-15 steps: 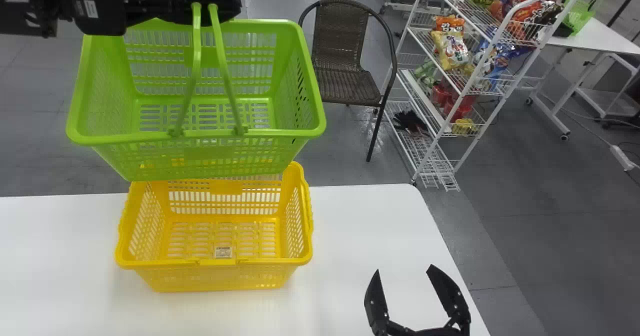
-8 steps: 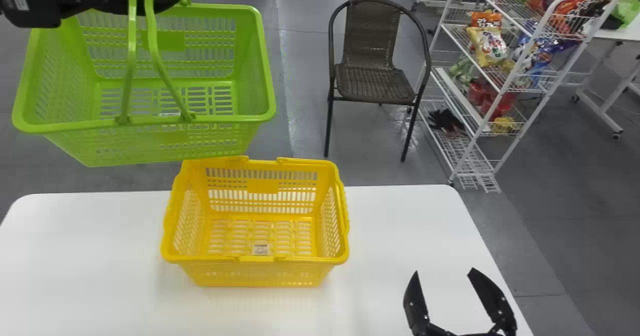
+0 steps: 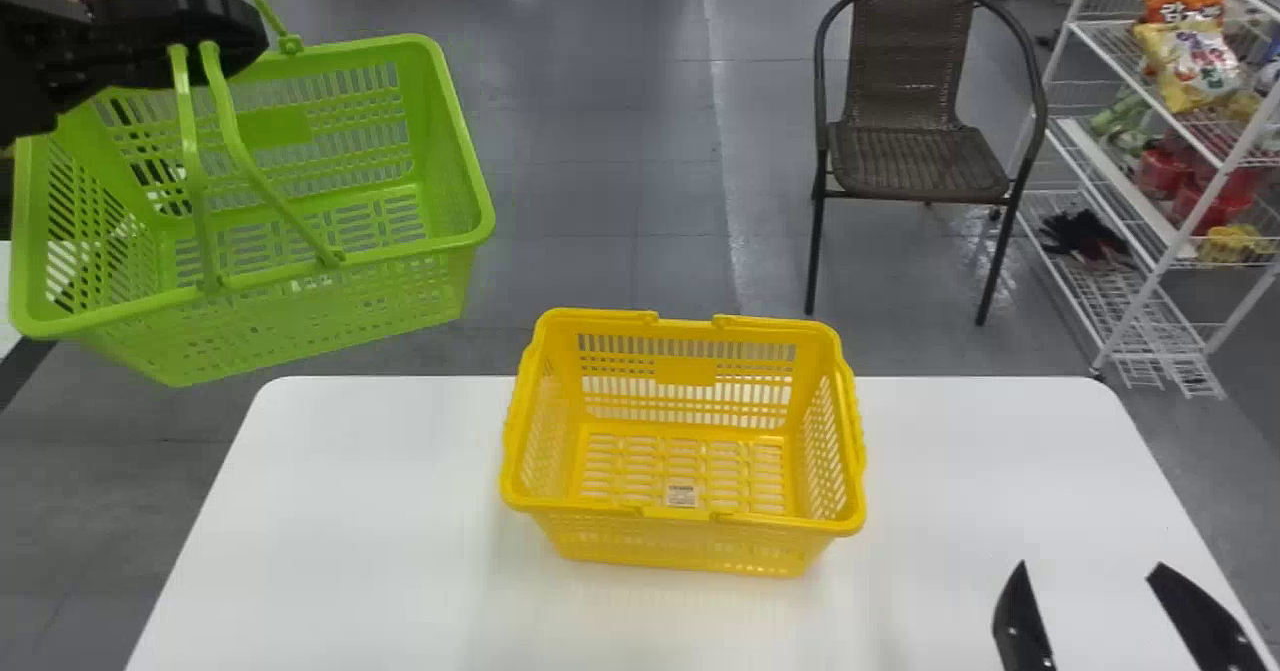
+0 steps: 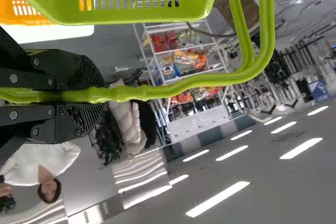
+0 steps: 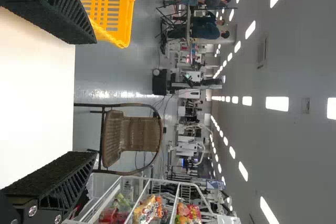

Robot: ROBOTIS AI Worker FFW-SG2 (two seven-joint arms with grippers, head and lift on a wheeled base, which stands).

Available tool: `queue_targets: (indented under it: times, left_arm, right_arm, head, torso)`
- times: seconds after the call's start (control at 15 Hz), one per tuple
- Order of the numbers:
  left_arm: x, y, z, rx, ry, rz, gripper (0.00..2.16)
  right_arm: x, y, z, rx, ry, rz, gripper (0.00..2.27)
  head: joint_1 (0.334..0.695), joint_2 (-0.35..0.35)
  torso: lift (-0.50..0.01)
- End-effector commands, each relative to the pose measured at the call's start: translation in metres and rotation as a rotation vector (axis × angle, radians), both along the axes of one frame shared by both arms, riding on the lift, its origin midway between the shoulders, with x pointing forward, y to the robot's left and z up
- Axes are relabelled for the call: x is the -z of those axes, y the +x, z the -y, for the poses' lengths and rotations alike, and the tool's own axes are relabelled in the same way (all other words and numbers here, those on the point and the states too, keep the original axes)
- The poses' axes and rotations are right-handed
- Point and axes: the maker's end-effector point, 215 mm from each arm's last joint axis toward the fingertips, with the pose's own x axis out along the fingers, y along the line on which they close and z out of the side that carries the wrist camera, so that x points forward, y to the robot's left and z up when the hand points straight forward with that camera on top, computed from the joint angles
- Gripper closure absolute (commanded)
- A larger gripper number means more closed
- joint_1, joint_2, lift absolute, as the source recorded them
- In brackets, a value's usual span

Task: Grasp handle with right gripper to insert into left gripper then lift and swing left to center

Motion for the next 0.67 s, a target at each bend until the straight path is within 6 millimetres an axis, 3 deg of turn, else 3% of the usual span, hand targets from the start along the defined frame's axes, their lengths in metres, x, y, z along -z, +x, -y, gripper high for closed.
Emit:
queue_targets:
  times: [0.0, 0.27, 0.47, 0.6]
  left_arm:
    - [0.012, -0.027, -0.043, -0.069, 0.009, 0.013, 2.13]
    - [0.042, -0.082, -0.09, -0.145, 0.045, 0.023, 2.13]
    - [0.067, -0.126, -0.105, -0.173, 0.073, 0.007, 2.13]
    - [0.082, -0.158, -0.102, -0.159, 0.086, -0.012, 2.13]
  right_arm:
    - [-0.002, 0.0, 0.007, 0.011, -0.007, 0.0, 0.04]
    - [-0.001, 0.0, 0.018, 0.023, -0.014, -0.009, 0.04]
    - [0.0, 0.001, 0.022, 0.026, -0.015, -0.016, 0.04]
    - [0.001, 0.002, 0.024, 0.026, -0.018, -0.022, 0.04]
  head:
    - [0.695, 0.121]
    - [0.695, 0.202]
    - [0.695, 0.233]
    - [0.695, 0.251]
  torso:
    - [0.0]
    - [0.0]
    - [0.0]
    - [0.0]
